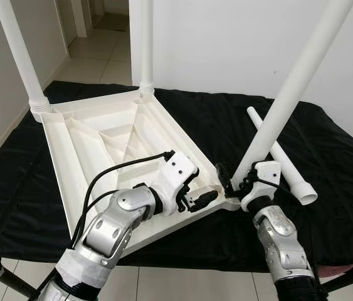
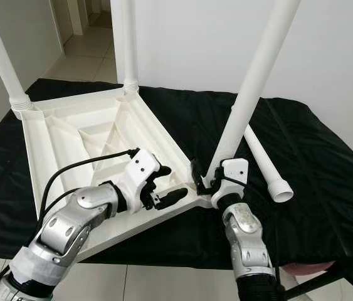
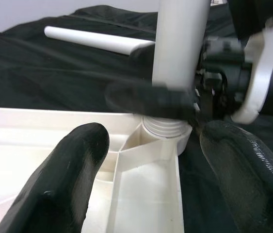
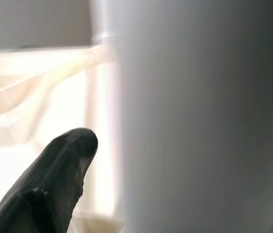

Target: Building children table

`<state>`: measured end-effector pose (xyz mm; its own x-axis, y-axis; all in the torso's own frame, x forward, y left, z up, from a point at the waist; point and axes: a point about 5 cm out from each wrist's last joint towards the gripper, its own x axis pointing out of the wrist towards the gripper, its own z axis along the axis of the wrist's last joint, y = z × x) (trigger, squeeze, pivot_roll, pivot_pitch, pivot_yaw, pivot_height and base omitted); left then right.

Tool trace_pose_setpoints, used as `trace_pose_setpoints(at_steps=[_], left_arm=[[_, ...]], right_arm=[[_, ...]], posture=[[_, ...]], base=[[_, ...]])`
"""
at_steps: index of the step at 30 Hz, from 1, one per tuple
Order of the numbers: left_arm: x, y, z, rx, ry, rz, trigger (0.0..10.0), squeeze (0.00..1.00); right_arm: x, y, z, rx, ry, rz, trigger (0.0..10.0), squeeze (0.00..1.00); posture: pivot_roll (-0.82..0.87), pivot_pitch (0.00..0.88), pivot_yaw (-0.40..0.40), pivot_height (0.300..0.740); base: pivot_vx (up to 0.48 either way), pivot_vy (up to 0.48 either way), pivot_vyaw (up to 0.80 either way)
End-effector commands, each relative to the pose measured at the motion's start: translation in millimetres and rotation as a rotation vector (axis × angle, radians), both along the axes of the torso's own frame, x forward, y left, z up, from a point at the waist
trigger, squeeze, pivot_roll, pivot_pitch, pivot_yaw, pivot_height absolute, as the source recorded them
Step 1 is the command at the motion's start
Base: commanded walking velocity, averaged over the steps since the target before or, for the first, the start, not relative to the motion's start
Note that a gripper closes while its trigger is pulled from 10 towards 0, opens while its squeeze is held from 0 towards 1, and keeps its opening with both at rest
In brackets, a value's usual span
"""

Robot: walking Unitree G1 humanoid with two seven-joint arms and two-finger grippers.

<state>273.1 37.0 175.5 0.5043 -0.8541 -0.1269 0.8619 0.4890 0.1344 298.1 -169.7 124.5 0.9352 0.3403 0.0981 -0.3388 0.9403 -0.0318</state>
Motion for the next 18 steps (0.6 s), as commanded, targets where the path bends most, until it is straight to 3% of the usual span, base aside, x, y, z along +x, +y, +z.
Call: trace_pose_setpoints(at_steps=[1, 3, 14, 15, 17, 18], left_arm=[[2.5, 2.3, -1, 0.013, -0.015, 0.036, 10.0, 0.00], [1.5, 1.6, -2, 0.016, -0.017, 0.034, 10.0, 0.00], [4.9, -0.9, 2, 0.002, -0.034, 0.043, 10.0, 0.00], [5.7, -1.1, 2, 0.003, -0.040, 0.045, 10.0, 0.00], [5.7, -1.1, 2, 0.003, -0.040, 0.045, 10.0, 0.00], [6.5, -1.1, 2, 0.002, -0.043, 0.047, 10.0, 0.00]], right_arm=[[2.7, -3.2, -1, -0.019, 0.001, 0.062, 10.0, 0.00], [6.7, -6.2, -2, -0.058, 0.014, 0.133, 10.0, 0.00], [19.3, -10.4, 1, -0.133, 0.033, 0.250, 10.0, 0.00], [20.2, -11.3, 1, -0.135, 0.036, 0.266, 7.9, 0.00], [20.2, -11.3, 1, -0.135, 0.036, 0.266, 7.9, 0.00], [20.4, -11.9, 0, -0.136, 0.039, 0.278, 4.4, 0.00]], posture=[[-0.03, 0.000, -0.048, 0.740], [-0.02, 0.000, -0.050, 0.740], [-0.01, 0.000, -0.068, 0.740], [-0.01, 0.000, -0.069, 0.740], [-0.01, 0.000, -0.069, 0.740], [0.00, 0.000, -0.072, 0.740]], base=[[0.000, 0.000, 0.00], [0.000, 0.000, 0.00], [0.000, 0.000, 0.00], [0.000, 0.000, 0.00], [0.000, 0.000, 0.00], [0.000, 0.000, 0.00]])
